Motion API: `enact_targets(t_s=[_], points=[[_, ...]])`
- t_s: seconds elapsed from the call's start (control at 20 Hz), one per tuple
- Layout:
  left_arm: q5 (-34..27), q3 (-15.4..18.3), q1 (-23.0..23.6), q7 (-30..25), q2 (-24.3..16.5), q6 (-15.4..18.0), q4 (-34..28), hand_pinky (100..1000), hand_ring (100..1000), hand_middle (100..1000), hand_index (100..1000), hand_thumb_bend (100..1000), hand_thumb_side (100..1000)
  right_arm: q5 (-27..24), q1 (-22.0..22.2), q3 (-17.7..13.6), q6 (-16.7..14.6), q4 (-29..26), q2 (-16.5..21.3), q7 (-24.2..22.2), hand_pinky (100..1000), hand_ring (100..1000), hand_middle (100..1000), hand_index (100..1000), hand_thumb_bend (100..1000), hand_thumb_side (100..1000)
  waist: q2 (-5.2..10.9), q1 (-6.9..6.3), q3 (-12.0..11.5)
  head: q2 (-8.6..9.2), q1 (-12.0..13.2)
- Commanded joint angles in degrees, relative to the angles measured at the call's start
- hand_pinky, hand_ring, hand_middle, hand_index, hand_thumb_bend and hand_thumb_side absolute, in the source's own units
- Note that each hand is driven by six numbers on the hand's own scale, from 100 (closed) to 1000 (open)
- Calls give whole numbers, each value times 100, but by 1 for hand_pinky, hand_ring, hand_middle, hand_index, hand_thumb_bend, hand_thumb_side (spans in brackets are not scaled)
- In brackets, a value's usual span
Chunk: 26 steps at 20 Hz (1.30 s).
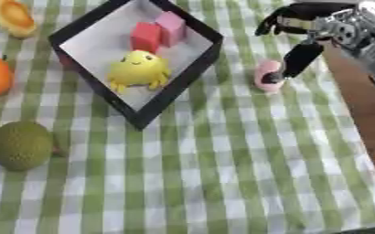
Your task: Pick up objects on the table and place them in the box.
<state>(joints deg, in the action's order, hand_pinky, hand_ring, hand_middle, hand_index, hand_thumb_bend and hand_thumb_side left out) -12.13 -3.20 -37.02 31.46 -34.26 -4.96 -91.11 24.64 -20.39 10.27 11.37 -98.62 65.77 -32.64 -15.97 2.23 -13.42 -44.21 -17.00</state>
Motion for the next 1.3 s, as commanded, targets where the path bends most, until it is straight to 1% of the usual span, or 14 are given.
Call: enact_targets(t_s=[0.05, 0.3, 0.45, 0.55, 0.75, 0.85, 0.95, 1.05, 1.15, 1.3], points=[[-21, 70, -80, 12, -176, -2, -79, 796, 850, 809, 809, 738, 704, -77, -28, -93, -37, 65, 125, -92, 866, 843, 820, 880, 556, 329, -6, -85, -4, 9, 13], [-27, 63, -91, 15, -167, -6, -91, 796, 850, 810, 809, 737, 705, 177, -42, -80, 18, 402, 28, -125, 859, 829, 798, 871, 548, 322, -43, -96, -56, 9, -16], [-34, 64, -97, 23, -160, -3, -100, 795, 850, 810, 809, 736, 706, 263, -63, -76, 39, 625, -70, -74, 855, 822, 775, 854, 528, 286, -63, -96, -80, 9, -27], [-36, 57, -106, 20, -150, -1, -107, 795, 850, 810, 809, 736, 706, 311, -77, -54, 43, 736, -121, -23, 855, 824, 776, 853, 527, 287, -73, -96, -92, 9, -38], [-33, 48, -111, 13, -134, -1, -121, 794, 850, 810, 809, 735, 707, 412, -97, -13, 51, 913, -205, 23, 848, 813, 763, 838, 503, 242, -93, -101, -117, 9, -53], [-30, 48, -108, 10, -137, -3, -125, 794, 851, 810, 809, 735, 706, 467, -97, 10, 48, 982, -230, -12, 844, 803, 751, 819, 491, 221, -97, -102, -125, 9, -64], [-32, 53, -107, 17, -137, -4, -127, 794, 850, 810, 809, 734, 706, 507, -104, 17, 53, 1039, -254, -43, 840, 793, 728, 792, 466, 178, -96, -101, -126, 9, -68], [-31, 50, -107, 17, -136, -2, -132, 794, 850, 810, 809, 734, 706, 521, -106, 23, 50, 1070, -268, -63, 839, 790, 720, 784, 454, 162, -94, -101, -126, 9, -70], [-31, 50, -107, 18, -133, -3, -134, 794, 851, 810, 808, 734, 706, 525, -103, 29, 33, 1079, -280, -74, 829, 773, 666, 741, 416, 112, -88, -98, -125, 9, -73], [-37, 49, -100, 21, -130, -5, -130, 793, 850, 810, 807, 735, 706, 413, -96, 21, -6, 1024, -304, -30, 820, 752, 597, 687, 397, 100, -72, -93, -115, 9, -69]])
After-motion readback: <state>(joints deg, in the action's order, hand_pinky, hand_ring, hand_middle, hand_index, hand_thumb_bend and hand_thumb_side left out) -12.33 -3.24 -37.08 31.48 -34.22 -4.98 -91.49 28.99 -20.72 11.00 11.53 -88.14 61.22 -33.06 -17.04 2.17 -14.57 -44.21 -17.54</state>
